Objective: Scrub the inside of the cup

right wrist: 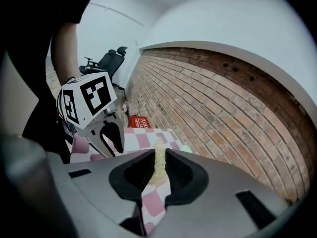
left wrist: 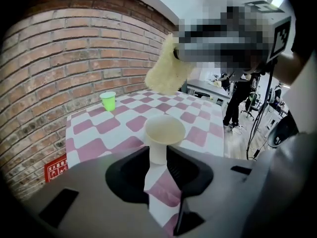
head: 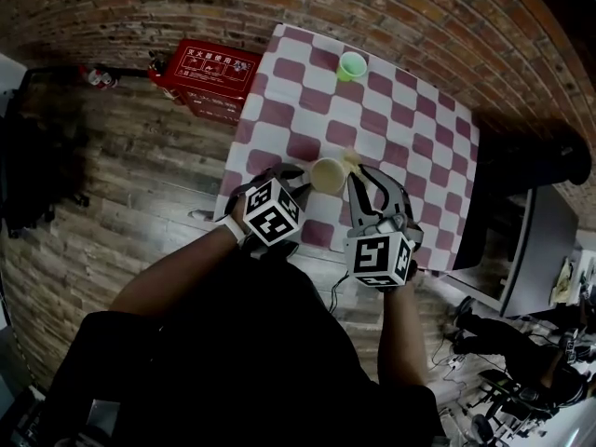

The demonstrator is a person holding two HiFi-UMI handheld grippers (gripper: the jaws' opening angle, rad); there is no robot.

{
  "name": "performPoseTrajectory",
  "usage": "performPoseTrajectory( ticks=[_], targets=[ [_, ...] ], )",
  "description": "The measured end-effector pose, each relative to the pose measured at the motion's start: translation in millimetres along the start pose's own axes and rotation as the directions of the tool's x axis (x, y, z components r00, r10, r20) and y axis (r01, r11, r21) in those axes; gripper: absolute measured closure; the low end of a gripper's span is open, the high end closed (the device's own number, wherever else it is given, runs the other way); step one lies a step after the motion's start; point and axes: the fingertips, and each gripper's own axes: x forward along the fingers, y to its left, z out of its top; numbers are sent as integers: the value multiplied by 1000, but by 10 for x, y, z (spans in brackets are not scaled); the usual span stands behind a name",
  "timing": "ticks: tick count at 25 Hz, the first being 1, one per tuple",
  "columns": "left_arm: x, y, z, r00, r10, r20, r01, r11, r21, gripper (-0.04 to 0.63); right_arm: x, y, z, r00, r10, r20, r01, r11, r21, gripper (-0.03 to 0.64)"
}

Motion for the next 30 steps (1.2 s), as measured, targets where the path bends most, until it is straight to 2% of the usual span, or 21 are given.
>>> performPoseTrajectory(
  ticks=[4,6,11,14,18,21,23,26,28,30],
  targets=[
    [-2,13,44,1000,4,11,-4,1000,1,479,204,285,-230,994,87,-65,-77,986,145,543],
    [-1,21,64,1000,4,16,-4,1000,4,479,356,426,-393,987,109,-118,-88,981,175,543],
    [36,30,62,1000,1,10,-1,1000,0,479,780,706,-674,958,159,-238,-130,983,133,543],
    [32,35,47,1000,1,12,0,1000,-10,479,909,744,-773,945,167,-280,-135,983,128,543],
    [33,45,4,1000,1,7,0,1000,-16,479,807,622,-696,952,120,-281,-108,992,59,543],
    [36,48,-4,1000,-5,6,5,1000,-28,479,537,383,-437,975,34,-220,-30,999,23,543],
    [37,41,-9,1000,-11,5,11,999,-36,479,307,163,-263,986,-39,-165,52,995,80,543],
    [46,15,-12,1000,-19,3,19,999,-30,479,8,-154,-109,985,-131,-116,152,969,193,543],
    [61,-11,-13,1000,-25,0,25,999,-26,479,-83,-242,-67,984,-139,-107,161,960,228,543],
    [73,-30,-8,1000,-28,-1,28,999,-24,479,-57,-183,-84,990,-91,-111,116,961,250,543]
  ],
)
